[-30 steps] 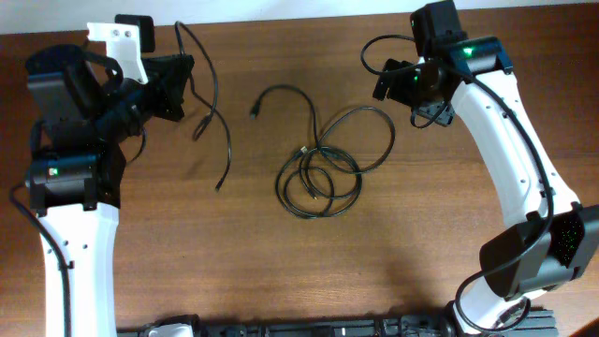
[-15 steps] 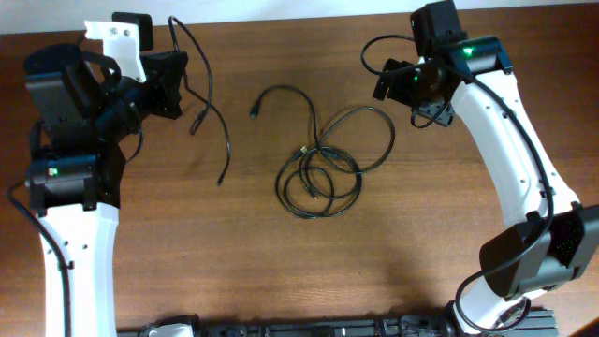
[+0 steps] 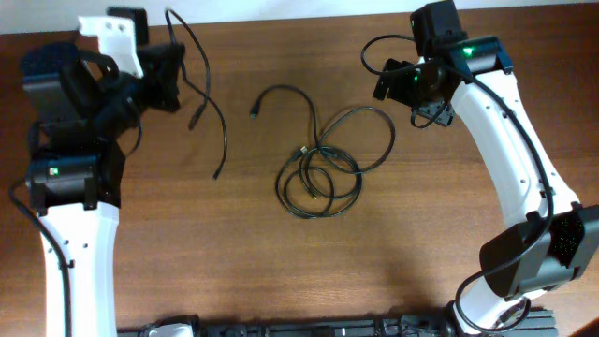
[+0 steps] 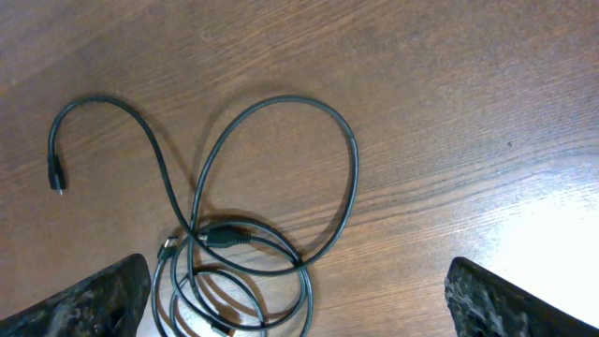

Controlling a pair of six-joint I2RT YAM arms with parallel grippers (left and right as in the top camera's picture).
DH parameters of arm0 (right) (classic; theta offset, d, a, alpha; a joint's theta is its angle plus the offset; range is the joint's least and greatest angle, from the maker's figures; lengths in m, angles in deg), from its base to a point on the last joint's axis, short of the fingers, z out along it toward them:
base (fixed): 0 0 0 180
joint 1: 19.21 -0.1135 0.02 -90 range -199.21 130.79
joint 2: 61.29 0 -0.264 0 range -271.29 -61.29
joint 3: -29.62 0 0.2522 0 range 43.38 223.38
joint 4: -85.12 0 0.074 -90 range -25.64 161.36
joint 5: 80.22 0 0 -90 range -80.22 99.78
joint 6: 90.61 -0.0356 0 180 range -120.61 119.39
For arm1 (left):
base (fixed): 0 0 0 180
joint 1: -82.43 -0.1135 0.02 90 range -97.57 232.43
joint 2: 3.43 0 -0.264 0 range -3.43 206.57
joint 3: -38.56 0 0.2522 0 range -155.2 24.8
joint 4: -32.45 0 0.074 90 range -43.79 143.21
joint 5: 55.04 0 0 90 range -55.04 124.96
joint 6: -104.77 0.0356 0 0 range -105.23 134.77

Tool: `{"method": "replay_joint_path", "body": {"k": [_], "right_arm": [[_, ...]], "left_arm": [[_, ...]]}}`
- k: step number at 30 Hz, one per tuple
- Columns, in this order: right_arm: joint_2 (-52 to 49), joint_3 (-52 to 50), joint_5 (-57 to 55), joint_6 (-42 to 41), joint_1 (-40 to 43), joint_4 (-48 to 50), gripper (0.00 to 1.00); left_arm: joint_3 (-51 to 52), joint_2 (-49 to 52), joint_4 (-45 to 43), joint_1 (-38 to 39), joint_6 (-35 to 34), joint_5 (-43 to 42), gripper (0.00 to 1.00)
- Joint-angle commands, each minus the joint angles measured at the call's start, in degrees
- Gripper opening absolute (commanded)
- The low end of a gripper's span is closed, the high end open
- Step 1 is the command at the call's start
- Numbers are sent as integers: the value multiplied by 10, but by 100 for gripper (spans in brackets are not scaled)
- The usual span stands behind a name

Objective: Untangle cables

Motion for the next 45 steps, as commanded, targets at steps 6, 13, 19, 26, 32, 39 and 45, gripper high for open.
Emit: {"method": "replay_joint_path", "body": {"k": [6,13,19,26,32,39,45], "right_arm": [[-1,1,-11,-7,-4,1,98],[-1,1,-11,-7,-4,1,99],[-1,1,-11,-7,-4,1,98],[-1,1,-11,-7,-4,1,98],[-1,1,-12,-7,-4,1,98],[-1,1,-11,-7,-4,1,98],[-1,1,-12,-7,-4,1,98]], "left_arm": [[-7,-2,-86,0,-159,104,0],[-7,17,-44,0,3,166,0],[-7,30,-90,0,-105,238,0],[-7,87,-218,-1,-107,239,0],[-7,191,-381,-4,-111,244,0],[-8,341,-424,-108,-95,326,1],[-8,383,-393,-217,-20,326,99]]}}
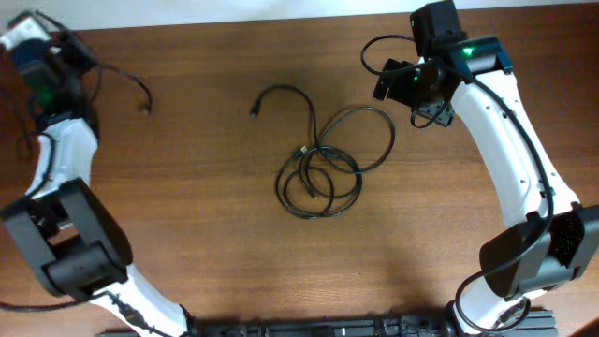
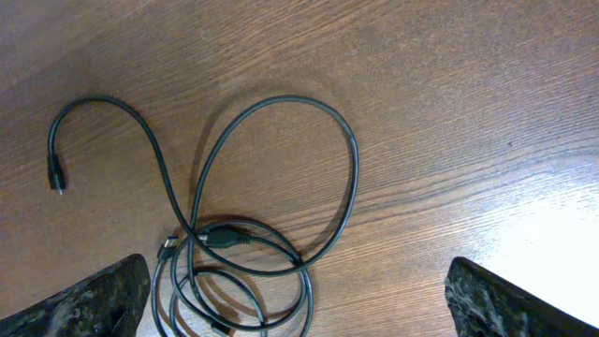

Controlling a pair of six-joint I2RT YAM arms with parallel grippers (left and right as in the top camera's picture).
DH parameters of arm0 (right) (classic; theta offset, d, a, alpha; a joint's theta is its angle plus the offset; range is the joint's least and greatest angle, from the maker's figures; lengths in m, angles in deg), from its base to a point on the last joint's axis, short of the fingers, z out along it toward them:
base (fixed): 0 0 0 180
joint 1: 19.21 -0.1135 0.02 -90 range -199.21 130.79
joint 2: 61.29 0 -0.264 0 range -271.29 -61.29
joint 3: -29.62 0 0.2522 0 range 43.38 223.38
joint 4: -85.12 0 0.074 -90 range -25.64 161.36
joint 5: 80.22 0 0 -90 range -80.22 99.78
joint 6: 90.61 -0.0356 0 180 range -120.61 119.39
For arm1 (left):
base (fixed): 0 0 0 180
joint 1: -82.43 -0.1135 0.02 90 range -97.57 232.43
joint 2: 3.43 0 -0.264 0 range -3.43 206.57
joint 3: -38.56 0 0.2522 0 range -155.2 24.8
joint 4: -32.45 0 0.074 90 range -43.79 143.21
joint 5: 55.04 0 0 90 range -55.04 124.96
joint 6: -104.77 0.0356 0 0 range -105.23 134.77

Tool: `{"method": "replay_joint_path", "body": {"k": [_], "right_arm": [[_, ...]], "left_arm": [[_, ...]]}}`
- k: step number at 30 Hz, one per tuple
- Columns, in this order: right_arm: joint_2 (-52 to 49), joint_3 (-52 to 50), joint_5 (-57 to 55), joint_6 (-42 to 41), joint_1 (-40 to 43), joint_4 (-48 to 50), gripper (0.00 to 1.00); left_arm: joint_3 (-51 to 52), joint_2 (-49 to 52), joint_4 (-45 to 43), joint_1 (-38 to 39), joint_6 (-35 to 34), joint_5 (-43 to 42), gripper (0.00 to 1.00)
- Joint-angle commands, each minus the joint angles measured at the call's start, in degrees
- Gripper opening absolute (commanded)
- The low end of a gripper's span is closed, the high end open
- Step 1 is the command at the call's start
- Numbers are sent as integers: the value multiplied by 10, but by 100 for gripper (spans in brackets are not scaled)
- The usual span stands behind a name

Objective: Untangle cables

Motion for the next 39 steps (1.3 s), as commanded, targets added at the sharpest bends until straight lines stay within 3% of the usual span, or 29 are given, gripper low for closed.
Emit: {"method": "replay_joint_path", "body": {"k": [1,7,13,15,19,26,37,39], "right_arm": [[-1,1,-11,-7,-3,0,98],[-1,1,-11,-7,-3,0,98],[-1,1,-11,-7,-3,0,98],[-1,1,-11,-7,-3,0,98],[-1,1,-11,-7,-3,0,98],[-1,1,-11,-7,-3,0,98],[-1,1,-11,-7,-3,0,99],[-1,1,-11,-7,-3,0,98]], "left_arm": [[-3,-12,13,-52,56,5,99],[-3,-42,104,-73,60,-107,99],[-3,-40,278,-72,119,-105,99],[-3,-40,350,-70,119,-158,99],[-3,-50,372,-58,119,-296,99],[-3,-165,405,61,119,-301,99],[-3,-170,502,232,119,-297,99],[-3,-170,504,254,119,-259,99]]}}
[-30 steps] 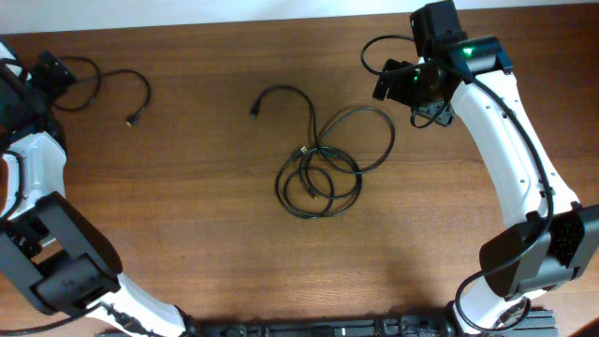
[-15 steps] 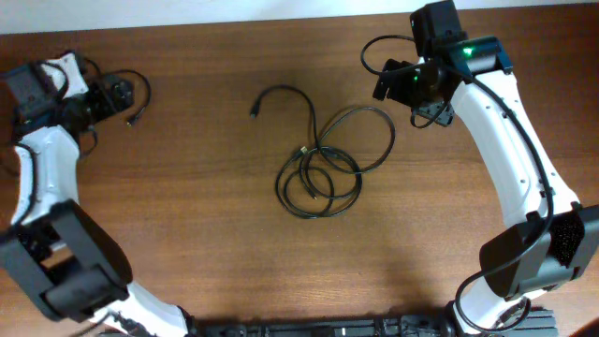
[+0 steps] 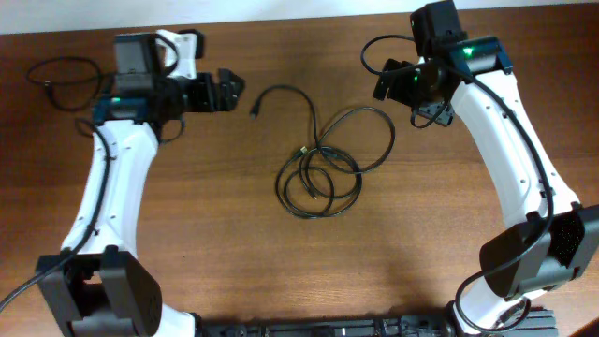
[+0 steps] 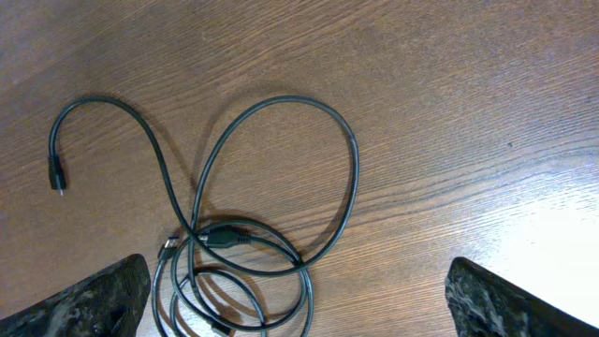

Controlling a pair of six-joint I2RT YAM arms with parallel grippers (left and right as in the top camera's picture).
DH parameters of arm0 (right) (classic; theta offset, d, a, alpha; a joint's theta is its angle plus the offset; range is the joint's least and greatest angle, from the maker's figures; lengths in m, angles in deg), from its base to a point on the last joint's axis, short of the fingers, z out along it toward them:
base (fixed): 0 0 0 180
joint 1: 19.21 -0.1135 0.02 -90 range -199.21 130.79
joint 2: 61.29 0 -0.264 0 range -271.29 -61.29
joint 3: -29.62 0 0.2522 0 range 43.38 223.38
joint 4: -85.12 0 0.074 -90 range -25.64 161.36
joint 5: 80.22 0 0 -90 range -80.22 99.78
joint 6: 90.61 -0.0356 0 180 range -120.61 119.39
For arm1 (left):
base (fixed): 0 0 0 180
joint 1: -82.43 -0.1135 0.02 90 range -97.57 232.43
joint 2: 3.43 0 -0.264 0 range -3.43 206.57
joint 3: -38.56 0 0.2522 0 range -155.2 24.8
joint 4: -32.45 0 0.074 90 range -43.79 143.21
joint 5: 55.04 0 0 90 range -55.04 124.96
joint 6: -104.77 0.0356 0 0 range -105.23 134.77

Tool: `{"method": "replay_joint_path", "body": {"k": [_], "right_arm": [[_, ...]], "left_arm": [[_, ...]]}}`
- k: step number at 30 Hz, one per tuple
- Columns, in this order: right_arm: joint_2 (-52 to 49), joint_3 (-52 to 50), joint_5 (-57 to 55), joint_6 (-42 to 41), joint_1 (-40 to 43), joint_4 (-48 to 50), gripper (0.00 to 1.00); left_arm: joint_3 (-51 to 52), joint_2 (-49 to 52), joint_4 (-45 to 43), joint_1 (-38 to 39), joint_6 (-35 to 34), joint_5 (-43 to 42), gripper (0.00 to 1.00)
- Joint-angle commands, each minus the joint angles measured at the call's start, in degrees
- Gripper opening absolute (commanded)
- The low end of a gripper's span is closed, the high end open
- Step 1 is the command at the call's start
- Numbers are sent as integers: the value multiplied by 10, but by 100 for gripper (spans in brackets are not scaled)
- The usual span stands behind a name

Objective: Untangle cables

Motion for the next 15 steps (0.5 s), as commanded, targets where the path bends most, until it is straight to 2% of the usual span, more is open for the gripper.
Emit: {"method": "replay_joint_path", "body": {"k": [1,9,12,14,15], "right_arm": [[-1,1,-11,-6,-3,0,99],[-1,1,-11,-6,-3,0,98],[-1,1,10,-6,-3,0,98],[-1,1,17,-6,-3,0,99],[-1,1,4,-6,-3,0,98]], "left_arm": [[1,-1,7,23,9,48,99],[1,-1,83,27,10,47,99],[1,0,100,65,56,48,99],[1,1,98,89,51,50,99],[1,7,94,107,23,49,99]]}}
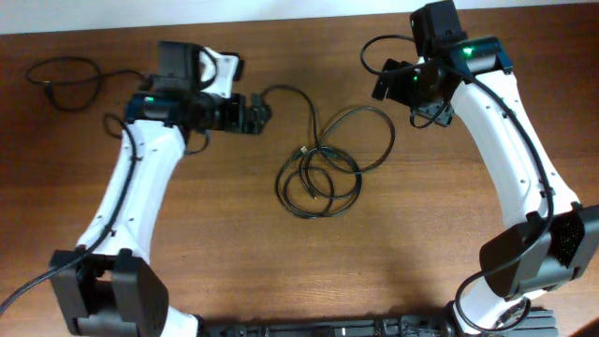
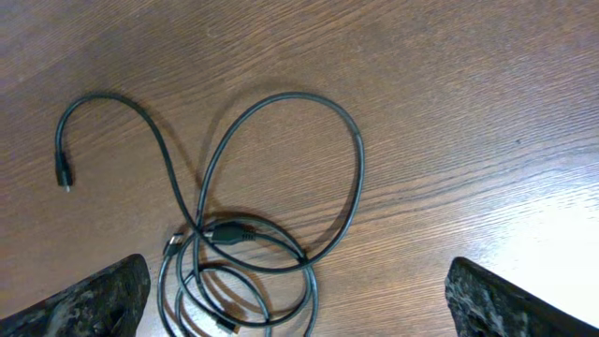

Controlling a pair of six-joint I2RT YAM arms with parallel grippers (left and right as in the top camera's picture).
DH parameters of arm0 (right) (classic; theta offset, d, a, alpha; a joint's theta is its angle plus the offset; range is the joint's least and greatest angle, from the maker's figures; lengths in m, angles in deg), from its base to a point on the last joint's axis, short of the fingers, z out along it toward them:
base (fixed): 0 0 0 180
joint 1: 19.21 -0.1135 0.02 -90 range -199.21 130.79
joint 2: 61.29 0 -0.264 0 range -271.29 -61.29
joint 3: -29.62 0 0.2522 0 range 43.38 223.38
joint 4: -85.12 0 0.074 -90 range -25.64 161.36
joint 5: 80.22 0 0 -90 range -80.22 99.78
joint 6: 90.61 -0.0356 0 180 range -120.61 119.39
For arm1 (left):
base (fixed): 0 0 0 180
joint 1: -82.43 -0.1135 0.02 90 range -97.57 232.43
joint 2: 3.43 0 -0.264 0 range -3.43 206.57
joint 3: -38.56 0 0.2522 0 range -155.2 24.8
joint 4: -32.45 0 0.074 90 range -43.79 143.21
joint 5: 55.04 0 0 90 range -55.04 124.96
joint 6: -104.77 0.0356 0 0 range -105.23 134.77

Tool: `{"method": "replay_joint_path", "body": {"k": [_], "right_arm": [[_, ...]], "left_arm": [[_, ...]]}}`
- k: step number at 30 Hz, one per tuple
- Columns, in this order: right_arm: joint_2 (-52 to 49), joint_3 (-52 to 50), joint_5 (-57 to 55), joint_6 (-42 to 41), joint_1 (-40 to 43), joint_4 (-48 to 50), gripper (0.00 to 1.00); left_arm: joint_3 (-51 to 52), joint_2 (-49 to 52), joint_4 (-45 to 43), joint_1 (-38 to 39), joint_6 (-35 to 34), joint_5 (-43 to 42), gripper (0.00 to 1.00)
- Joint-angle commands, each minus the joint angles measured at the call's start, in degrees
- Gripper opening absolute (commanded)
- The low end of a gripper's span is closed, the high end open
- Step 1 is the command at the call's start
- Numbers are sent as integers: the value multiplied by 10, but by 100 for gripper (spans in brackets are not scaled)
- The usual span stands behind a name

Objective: Untangle cables

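A tangle of thin black cables (image 1: 318, 178) lies mid-table, with a wide loop (image 1: 374, 140) to its right. One strand arcs up-left to a free plug end (image 2: 64, 176). My left gripper (image 1: 255, 112) hovers right at that plug end in the overhead view; how far apart its fingers stand is unclear. My right gripper (image 1: 398, 84) hangs high above the loop, wide open, with nothing between its fingertips (image 2: 103, 300). In the right wrist view the coils (image 2: 239, 271) lie between the fingers, far below. A separate black cable (image 1: 61, 80) lies alone at the far left.
Brown wooden table (image 1: 215, 253) with its far edge along the top of the overhead view. The right arm's own black wiring (image 1: 379, 51) loops beside its wrist. A dark rail runs along the near edge (image 1: 309, 329).
My left gripper has moved to the right, from left of the free plug end to right over it. The right arm, the tangle and the far-left cable lie as before.
My left gripper first held a black cable raised at the upper left. Then the arm reached to the far left corner with it. Later that cable lay alone at the far left and the gripper was back near the tangle's free end, where it is now.
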Motion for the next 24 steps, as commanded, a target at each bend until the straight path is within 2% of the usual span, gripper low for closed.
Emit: {"method": "replay_joint_path", "body": {"k": [1,3,8,9,10,13,16,17,19,21,22,24], "right_arm": [[-1,1,-26,-1,-3,0,99],[-4,1,-58,6,11,-1,98],[-6,1,-57,6,77,-18,98],[-6,1,-57,6,90,-22,98],[-6,1,-57,6,108,-22,98],[-6,1,-57,6,133,-22,98],[-6,1,-57,6,135,-21,98],[-6,1,-57,6,135,-21,98],[-6,1,-57,6,135,-21,99],[-6,1,-57,6,135,-21,98],[-6,1,-57,6,135,-21,98],[-6,1,-56,6,135,-21,98]], "left_arm": [[1,16,-7,47,-30,2,99],[1,49,-8,81,-64,2,99],[1,117,-14,156,-125,2,100],[1,124,-15,171,-138,3,98],[1,131,-15,188,-181,12,91],[1,146,-15,217,-267,70,89],[1,181,-29,247,-325,77,85],[1,189,-37,254,-335,77,84],[1,202,-59,266,-351,77,71],[1,206,-90,272,-351,77,70],[1,206,-90,272,-353,78,66],[1,208,-89,272,-362,78,65]]}}
